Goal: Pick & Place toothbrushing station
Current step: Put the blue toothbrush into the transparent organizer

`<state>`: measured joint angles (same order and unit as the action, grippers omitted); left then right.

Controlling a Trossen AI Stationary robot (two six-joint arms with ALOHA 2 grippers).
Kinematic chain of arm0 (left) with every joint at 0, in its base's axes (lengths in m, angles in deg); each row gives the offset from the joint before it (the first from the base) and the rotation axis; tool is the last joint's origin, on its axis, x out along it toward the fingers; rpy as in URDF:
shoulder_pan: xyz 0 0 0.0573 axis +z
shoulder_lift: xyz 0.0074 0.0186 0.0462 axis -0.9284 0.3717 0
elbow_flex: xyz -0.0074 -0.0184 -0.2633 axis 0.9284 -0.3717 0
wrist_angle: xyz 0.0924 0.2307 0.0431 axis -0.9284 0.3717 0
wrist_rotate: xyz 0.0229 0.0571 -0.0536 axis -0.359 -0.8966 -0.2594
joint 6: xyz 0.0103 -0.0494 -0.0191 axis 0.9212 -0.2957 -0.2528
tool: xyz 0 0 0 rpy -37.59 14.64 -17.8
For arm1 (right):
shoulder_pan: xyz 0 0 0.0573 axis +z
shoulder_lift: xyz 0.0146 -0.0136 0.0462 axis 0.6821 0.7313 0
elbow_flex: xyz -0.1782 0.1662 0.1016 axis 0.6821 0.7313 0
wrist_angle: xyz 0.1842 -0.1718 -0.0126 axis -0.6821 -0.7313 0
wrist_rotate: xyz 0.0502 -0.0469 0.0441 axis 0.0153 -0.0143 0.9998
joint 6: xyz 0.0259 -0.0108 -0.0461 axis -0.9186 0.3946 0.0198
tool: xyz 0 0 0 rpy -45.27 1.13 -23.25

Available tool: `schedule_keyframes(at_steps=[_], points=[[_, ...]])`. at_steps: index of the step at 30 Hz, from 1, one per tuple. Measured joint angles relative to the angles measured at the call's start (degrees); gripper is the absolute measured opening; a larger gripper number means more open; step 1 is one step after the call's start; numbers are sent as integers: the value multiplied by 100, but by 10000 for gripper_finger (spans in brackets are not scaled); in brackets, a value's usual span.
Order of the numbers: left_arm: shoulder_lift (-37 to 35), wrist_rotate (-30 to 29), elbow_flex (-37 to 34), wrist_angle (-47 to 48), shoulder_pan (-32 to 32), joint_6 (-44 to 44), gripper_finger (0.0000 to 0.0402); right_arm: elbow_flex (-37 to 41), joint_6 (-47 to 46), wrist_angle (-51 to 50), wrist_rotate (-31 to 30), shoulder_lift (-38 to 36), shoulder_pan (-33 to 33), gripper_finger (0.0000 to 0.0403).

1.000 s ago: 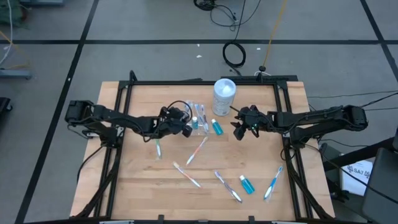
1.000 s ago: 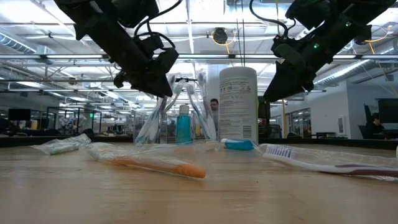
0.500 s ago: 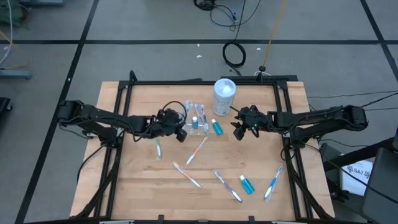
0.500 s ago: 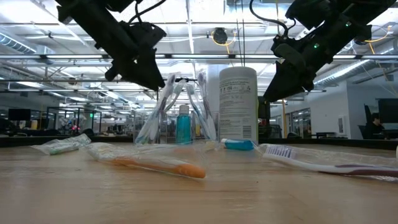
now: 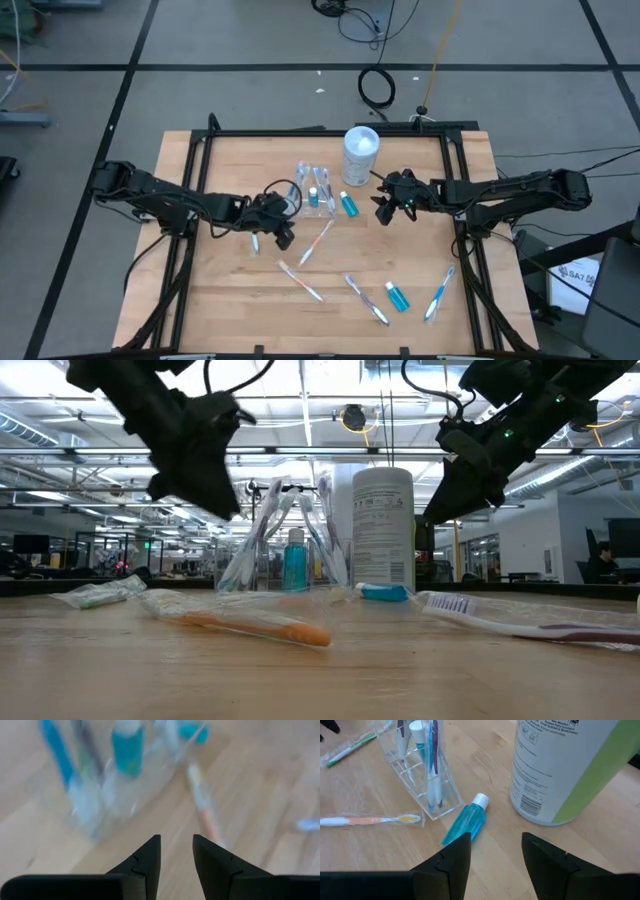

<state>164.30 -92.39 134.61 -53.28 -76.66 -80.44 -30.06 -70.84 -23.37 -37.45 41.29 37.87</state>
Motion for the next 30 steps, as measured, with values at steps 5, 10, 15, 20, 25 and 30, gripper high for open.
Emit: schedule_keyframes(at_steps=[5, 10, 15, 20, 25, 30], points=[[0, 230, 0, 894, -28, -388, 118, 0, -141, 227, 211, 0, 1, 171], [0, 250, 0, 1349, -24, -351, 118, 0, -92, 1067, 597, 0, 271, 166], [0, 210, 1, 1805, 8, -162, 118, -3, -233, 1814, 581, 4, 857, 150], [-218, -56, 5, 2081, 141, 350, 118, -297, -202, 2118, 120, 316, 1620, 137], [-319, -212, 1, 2077, 427, 840, 118, -1140, -224, 1876, -5, 981, 2100, 134], [-337, -365, 4, 1984, 606, 906, 118, -2206, -1243, 36, 147, 1576, 2364, 134]])
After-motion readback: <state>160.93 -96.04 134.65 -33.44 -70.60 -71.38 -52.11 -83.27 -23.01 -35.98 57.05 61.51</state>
